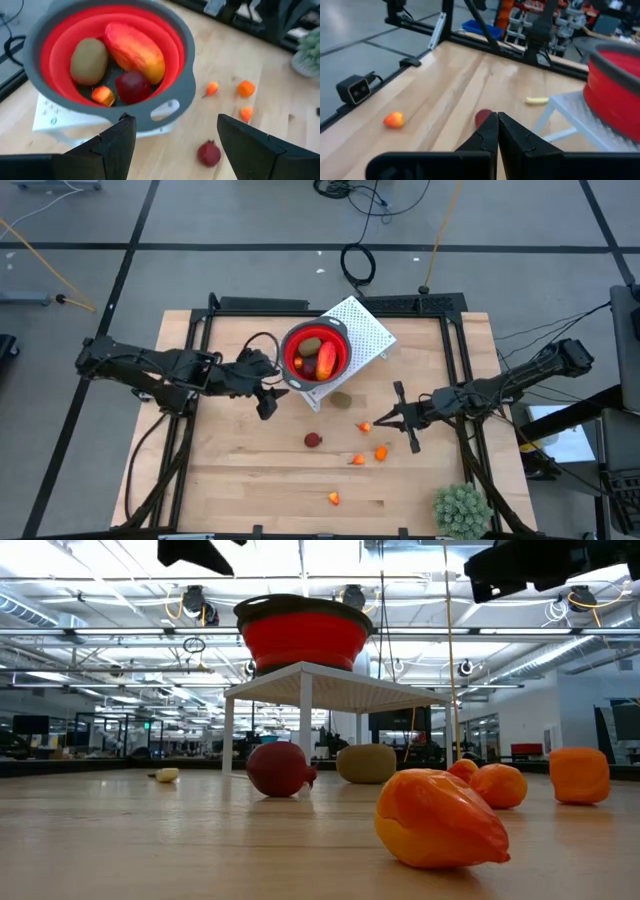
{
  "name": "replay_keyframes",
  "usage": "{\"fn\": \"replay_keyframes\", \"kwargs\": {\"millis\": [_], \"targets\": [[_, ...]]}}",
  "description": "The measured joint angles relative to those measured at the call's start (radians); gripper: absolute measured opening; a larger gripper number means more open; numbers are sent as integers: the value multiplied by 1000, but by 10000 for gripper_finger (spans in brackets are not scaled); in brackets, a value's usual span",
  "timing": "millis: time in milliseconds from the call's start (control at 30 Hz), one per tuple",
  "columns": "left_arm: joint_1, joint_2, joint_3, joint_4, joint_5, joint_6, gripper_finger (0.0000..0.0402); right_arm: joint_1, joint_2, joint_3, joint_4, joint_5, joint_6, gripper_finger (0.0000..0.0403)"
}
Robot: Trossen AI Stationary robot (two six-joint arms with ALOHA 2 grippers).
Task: Pick & Place Fruit
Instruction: Put the tangerine into the red strainer bowl on the shelf
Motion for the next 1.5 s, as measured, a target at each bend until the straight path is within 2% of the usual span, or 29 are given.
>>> {"fn": "replay_keyframes", "kwargs": {"millis": [133,267,700,933,1233,1367,1500], "targets": [[0,-66,-101,66,4,24,278,36,16,13,-19,87,41,2],[0,-145,-186,123,31,46,278,56,48,75,-95,127,96,1],[-4,-421,-413,183,67,78,278,91,242,351,-496,117,273,1],[-8,-537,-491,213,85,149,278,112,361,494,-679,32,342,0],[-8,-648,-549,217,134,222,278,147,527,658,-851,-99,346,0],[-8,-694,-582,214,135,226,278,161,580,681,-904,-183,297,5],[-8,-731,-609,214,135,226,278,174,615,682,-937,-191,199,14]]}}
